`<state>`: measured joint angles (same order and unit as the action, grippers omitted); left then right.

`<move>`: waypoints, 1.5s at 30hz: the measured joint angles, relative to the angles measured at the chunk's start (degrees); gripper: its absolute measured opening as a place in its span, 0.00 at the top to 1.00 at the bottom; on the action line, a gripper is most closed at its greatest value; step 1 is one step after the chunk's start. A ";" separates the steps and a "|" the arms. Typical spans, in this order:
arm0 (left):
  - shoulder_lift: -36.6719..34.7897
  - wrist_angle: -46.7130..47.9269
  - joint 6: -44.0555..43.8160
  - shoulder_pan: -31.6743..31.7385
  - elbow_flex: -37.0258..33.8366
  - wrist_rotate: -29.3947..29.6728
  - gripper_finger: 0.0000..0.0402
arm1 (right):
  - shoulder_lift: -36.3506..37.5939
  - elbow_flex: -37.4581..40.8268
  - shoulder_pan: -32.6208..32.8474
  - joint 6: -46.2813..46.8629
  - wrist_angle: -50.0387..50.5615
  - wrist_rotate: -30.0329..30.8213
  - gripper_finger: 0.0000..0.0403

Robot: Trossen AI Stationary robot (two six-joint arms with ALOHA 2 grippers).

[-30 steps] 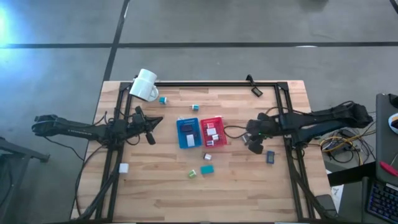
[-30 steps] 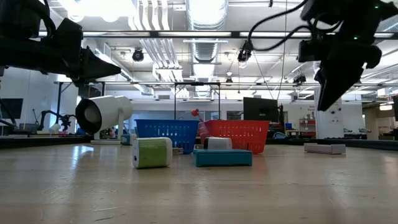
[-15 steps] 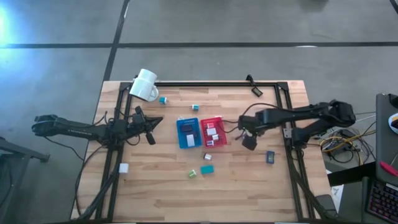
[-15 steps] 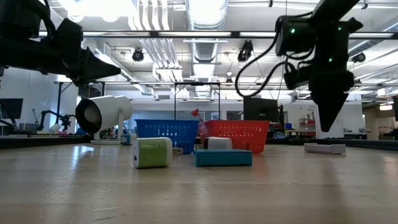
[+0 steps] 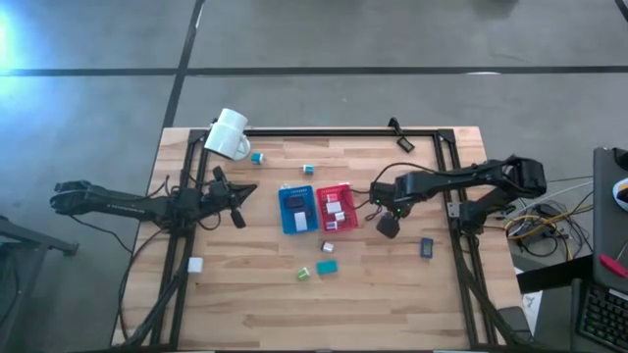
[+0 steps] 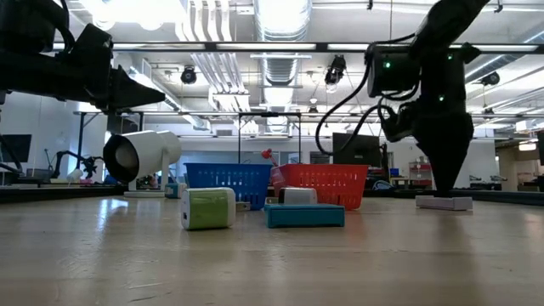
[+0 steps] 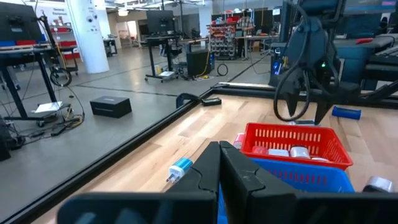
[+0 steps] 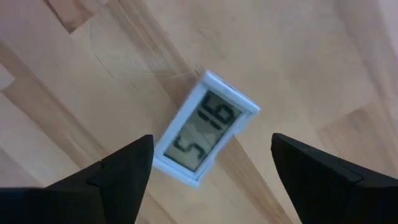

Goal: Pick & Place Office items
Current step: Put the white digital clock into the blue bin

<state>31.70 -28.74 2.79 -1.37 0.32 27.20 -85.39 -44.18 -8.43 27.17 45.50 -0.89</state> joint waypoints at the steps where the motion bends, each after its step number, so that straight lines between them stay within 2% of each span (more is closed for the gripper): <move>1: 0.00 -0.11 0.00 0.00 0.00 0.00 0.98 | -0.83 0.00 0.00 -0.17 -0.63 -0.40 0.22; 9: 0.00 -0.37 -0.08 0.00 0.00 0.00 0.98 | -7.18 -0.27 0.02 -3.47 -3.55 -0.66 0.30; 13: 0.00 -0.37 -0.17 0.00 0.00 -0.02 0.98 | -7.95 -0.33 0.02 -4.98 -3.75 -1.60 0.44; 18: 0.00 -0.34 -0.96 0.00 0.00 -0.13 0.98 | -5.16 0.04 0.19 -8.20 -4.05 -2.06 0.65; 26: 0.00 -0.80 -1.98 0.00 0.00 -0.15 0.98 | 5.60 0.22 4.38 -11.95 -13.55 -2.18 0.65; 31: -0.04 -1.32 -2.36 0.00 0.00 -0.34 0.98 | 15.86 1.08 8.75 -17.09 -27.78 -0.95 0.65; 37: 0.00 -5.01 -3.08 -0.02 0.00 -9.38 0.98 | 25.26 11.07 14.39 -25.09 -54.98 -3.26 0.65; 41: 0.00 -6.83 -3.29 -0.04 0.00 -12.58 0.98 | 29.38 18.62 15.80 -25.41 -62.98 -3.59 0.65; 45: 0.68 -6.81 -3.23 -0.45 0.00 -12.93 0.98 | 32.11 24.57 14.82 -25.00 -68.41 -3.59 0.65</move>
<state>32.38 -35.55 -0.44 -1.82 0.32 14.27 -53.28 -19.62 6.40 2.17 -22.91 -4.48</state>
